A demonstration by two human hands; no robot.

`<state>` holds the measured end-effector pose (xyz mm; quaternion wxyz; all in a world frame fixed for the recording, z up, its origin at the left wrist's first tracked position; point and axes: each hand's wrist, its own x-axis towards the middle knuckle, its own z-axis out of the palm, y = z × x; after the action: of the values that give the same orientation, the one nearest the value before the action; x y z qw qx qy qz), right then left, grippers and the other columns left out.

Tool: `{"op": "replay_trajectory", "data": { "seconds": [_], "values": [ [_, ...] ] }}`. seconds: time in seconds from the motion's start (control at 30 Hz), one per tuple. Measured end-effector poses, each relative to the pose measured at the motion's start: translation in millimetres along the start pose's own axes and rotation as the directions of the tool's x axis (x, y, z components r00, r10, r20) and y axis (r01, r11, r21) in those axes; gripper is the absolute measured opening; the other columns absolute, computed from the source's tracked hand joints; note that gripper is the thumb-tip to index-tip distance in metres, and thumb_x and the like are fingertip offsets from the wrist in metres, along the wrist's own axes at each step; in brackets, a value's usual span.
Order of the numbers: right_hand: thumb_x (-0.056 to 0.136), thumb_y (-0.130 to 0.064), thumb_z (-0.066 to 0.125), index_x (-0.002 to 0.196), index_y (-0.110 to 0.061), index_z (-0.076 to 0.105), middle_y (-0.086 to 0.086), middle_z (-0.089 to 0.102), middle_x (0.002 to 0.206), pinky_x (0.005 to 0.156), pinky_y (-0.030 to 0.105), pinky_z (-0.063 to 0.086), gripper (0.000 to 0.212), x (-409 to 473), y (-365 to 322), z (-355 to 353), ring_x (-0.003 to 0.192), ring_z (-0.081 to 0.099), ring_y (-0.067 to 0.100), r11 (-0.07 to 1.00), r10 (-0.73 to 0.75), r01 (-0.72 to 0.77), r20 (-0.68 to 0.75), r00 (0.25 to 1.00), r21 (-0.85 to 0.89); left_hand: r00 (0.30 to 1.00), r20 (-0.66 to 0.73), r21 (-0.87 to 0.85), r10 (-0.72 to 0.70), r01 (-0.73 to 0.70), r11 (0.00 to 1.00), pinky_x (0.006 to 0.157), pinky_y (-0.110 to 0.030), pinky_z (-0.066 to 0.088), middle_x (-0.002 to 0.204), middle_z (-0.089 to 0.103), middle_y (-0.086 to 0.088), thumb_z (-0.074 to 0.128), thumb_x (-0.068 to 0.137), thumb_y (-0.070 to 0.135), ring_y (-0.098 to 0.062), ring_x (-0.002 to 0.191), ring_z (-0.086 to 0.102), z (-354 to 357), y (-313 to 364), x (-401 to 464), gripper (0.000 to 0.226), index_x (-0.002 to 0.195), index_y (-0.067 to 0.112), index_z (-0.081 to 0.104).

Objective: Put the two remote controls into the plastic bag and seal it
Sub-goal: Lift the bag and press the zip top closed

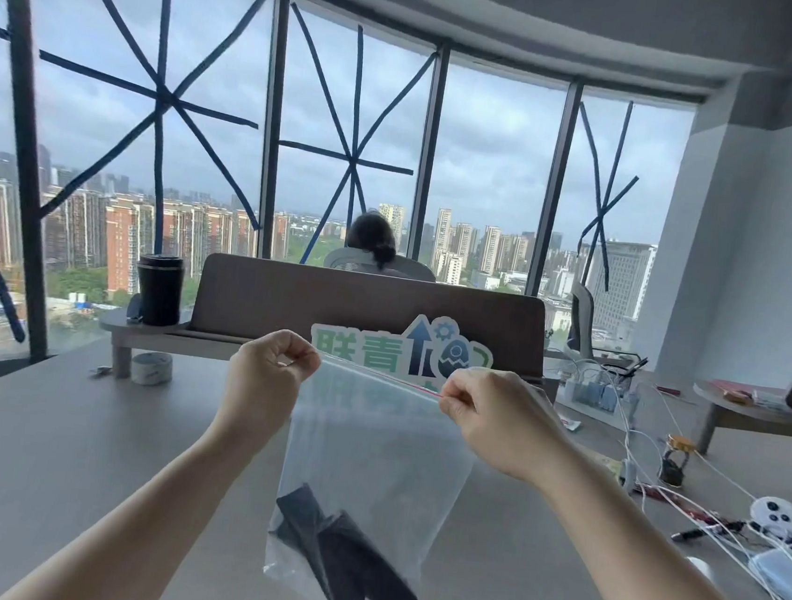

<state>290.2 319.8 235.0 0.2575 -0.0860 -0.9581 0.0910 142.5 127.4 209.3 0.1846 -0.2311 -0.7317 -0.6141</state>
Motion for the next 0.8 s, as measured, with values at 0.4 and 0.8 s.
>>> {"op": "replay_trajectory", "data": {
  "seconds": [0.4, 0.8],
  "values": [
    [0.093, -0.031, 0.049, 0.077, -0.02, 0.057, -0.01, 0.063, 0.085, 0.074, 0.034, 0.046, 0.02, -2, -17, -5, 0.084, 0.057, 0.019, 0.998, -0.047, 0.047, 0.01, 0.999, -0.043, 0.998, -0.054, -0.063, -0.03, 0.027, 0.998, 0.054, -0.029, 0.036, 0.038, 0.052, 0.01, 0.068, 0.08, 0.009, -0.018, 0.047, 0.041, -42, -19, 23, 0.016, 0.065, 0.012, 0.065],
    [0.085, -0.024, 0.064, 0.065, -0.019, 0.069, -0.005, 0.068, 0.058, 0.071, 0.04, 0.057, 0.021, 101, -66, 73, 0.06, 0.062, 0.015, 0.946, 0.119, -0.098, -0.05, 0.992, 0.31, 0.982, -0.013, -0.003, -0.19, 0.19, 0.982, 0.044, -0.026, 0.042, 0.071, 0.058, -0.005, 0.049, 0.088, 0.001, -0.01, 0.037, 0.055, -81, -91, 78, 0.022, 0.072, 0.014, 0.055]
  ]
}}
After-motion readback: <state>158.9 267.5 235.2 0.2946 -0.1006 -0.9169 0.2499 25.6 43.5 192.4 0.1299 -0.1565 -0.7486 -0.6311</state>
